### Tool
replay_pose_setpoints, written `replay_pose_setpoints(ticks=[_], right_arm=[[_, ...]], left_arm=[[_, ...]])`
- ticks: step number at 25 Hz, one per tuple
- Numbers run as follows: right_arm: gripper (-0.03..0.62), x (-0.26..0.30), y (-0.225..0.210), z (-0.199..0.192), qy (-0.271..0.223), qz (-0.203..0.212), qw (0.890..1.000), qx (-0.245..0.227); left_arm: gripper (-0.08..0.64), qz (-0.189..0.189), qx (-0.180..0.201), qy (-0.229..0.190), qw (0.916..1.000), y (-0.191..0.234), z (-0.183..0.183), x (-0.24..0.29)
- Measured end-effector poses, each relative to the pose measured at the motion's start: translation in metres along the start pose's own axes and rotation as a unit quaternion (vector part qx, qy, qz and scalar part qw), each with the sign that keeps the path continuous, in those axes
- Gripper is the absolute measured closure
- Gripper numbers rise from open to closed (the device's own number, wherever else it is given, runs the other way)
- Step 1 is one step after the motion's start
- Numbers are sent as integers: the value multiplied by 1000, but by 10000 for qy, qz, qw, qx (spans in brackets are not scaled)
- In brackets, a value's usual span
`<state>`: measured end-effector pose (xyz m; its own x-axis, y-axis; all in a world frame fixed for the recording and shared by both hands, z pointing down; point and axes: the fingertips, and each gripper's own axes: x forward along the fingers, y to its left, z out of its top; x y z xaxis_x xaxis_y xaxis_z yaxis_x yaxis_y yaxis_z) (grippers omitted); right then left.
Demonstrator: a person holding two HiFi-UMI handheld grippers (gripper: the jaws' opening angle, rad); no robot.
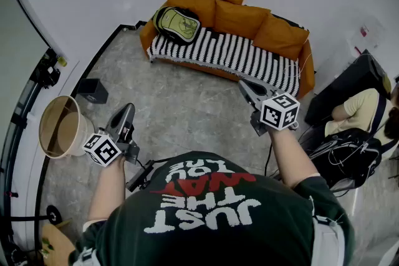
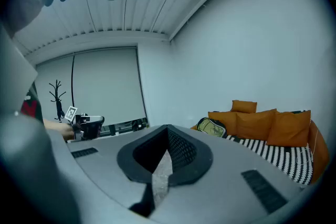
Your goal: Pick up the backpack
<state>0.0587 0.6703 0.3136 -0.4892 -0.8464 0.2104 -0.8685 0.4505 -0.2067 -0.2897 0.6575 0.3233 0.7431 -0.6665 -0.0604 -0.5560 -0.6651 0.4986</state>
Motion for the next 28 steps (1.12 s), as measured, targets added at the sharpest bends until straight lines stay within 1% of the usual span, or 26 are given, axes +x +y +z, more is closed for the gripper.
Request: replay_pose_setpoints(ticks=[8, 12, 17, 20, 24, 28], right_arm=[[563, -10, -5, 4, -29, 6, 10000, 64], [563, -21, -5, 3, -10, 58, 10000, -74], [562, -19, -21, -1, 31, 198, 9996, -201], [562, -5, -44, 1, 48, 284, 9994, -187], [562, 19, -78, 5, 151, 330, 9993, -73], [561, 67, -105, 9, 288, 251, 9993, -38]], left_arm=[[558, -6, 41, -21, 10000, -12, 2, 6], [558, -40, 59, -32, 10000, -25, -3, 11], [558, -61, 35, -47, 10000, -29, -16, 32], [558, -9, 5, -8, 10000, -23, -22, 60], [560, 46, -70, 73, 9999, -5, -20, 101], [560, -29, -192, 149, 9997, 40, -12, 145]])
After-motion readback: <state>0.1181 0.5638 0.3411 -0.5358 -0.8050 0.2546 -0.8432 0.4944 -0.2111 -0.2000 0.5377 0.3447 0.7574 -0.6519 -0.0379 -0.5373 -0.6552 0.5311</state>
